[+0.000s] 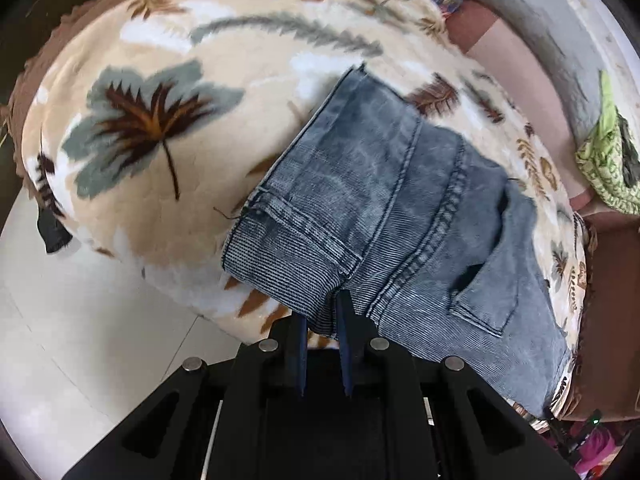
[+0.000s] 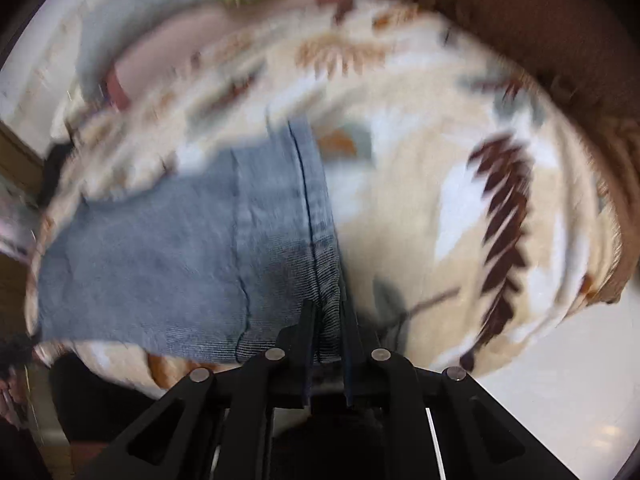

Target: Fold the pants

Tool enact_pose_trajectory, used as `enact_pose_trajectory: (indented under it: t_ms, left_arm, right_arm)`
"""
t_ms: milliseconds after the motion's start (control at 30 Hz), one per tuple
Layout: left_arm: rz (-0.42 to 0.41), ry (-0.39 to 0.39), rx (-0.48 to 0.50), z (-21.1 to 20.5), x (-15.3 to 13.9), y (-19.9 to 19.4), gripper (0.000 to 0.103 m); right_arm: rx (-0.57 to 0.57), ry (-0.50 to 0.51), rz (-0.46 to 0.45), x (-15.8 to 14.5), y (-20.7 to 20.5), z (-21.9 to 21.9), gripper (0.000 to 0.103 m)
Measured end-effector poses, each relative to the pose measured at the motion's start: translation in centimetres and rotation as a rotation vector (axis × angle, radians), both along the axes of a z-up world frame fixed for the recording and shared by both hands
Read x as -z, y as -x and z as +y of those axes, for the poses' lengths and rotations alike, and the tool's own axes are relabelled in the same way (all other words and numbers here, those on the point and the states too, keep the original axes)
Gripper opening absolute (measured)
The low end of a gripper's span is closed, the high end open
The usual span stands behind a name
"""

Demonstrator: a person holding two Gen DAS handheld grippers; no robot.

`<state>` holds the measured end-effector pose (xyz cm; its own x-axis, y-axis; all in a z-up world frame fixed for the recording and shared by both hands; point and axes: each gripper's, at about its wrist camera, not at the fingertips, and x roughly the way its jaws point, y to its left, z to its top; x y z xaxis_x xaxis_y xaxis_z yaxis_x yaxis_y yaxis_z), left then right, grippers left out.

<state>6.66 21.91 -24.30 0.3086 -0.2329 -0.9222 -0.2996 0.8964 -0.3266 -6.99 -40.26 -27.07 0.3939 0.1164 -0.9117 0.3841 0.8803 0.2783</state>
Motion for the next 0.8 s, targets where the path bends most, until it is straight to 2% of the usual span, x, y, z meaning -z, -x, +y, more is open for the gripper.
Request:
enact_pose_trajectory:
  t_ms: [67, 133, 167, 200, 267, 300, 367, 400, 567, 700, 733, 767, 800]
  left_arm:
    - [0.006, -0.015, 0.006, -0.1, -0.2, 0.2, 0.017]
    - [-0.008, -0.047, 0.023, -0.4, -1.2, 0.4, 0.022]
    - [-0.011, -0.070, 0.030, -0.5, -1.7, 0.7, 0.024]
    - [-0.016, -0.091, 0.036, -0.7, -2.2, 0.9, 0.027]
    - [-0.032, -0.184, 0.044, -1.0, -3.4, 2.0, 0.027]
    - [-0.041, -0.202, 0.045, -1.0, -3.8, 2.3, 0.026]
    - [-0.072, -0.212, 0.049, -0.9, -4.9, 3.0, 0.026]
    - [-0.102, -0.210, 0.061, -1.4, -5.7, 3.4, 0.026]
    - [-0.220, -0.202, 0.183, -6.2, -8.3, 2.9, 0.027]
    - [-0.256, -0.165, 0.299, -11.6, -8.1, 1.4, 0.027]
    - [-0.260, -0.155, 0.331, -13.1, -7.5, 0.9, 0.027]
    - [-0.256, -0.153, 0.345, -14.0, -7.2, 0.7, 0.027]
    - [-0.239, -0.145, 0.369, -15.4, -6.3, 0.2, 0.027]
  right_arm:
    - [0.020, -0.037, 0.002, -0.4, -0.1, -0.6, 0.014]
    - [0.030, -0.046, 0.010, -1.5, -0.2, -1.4, 0.021]
    - [0.030, -0.034, -0.002, -2.3, -0.2, -1.7, 0.028]
    - [0.029, -0.019, -0.031, -3.2, -0.1, -1.9, 0.033]
    - [0.021, -0.020, -0.096, -4.8, -0.3, -2.2, 0.037]
    - [0.024, -0.032, -0.120, -5.4, -0.7, -2.4, 0.040]
    - [0.039, -0.044, -0.154, -6.0, -1.8, -2.7, 0.057]
    - [0.042, -0.042, -0.172, -6.3, -2.6, -2.8, 0.060]
    - [0.038, -0.035, -0.193, -5.7, -7.7, -3.8, 0.060]
    - [0.018, -0.044, -0.128, -3.1, -11.1, -3.8, 0.060]
    - [-0.001, -0.039, -0.109, -2.2, -11.7, -3.4, 0.059]
    - [-0.024, -0.008, -0.085, -1.6, -12.2, -2.9, 0.042]
    - [-0.032, 0.032, -0.067, -1.2, -12.5, -2.5, 0.011]
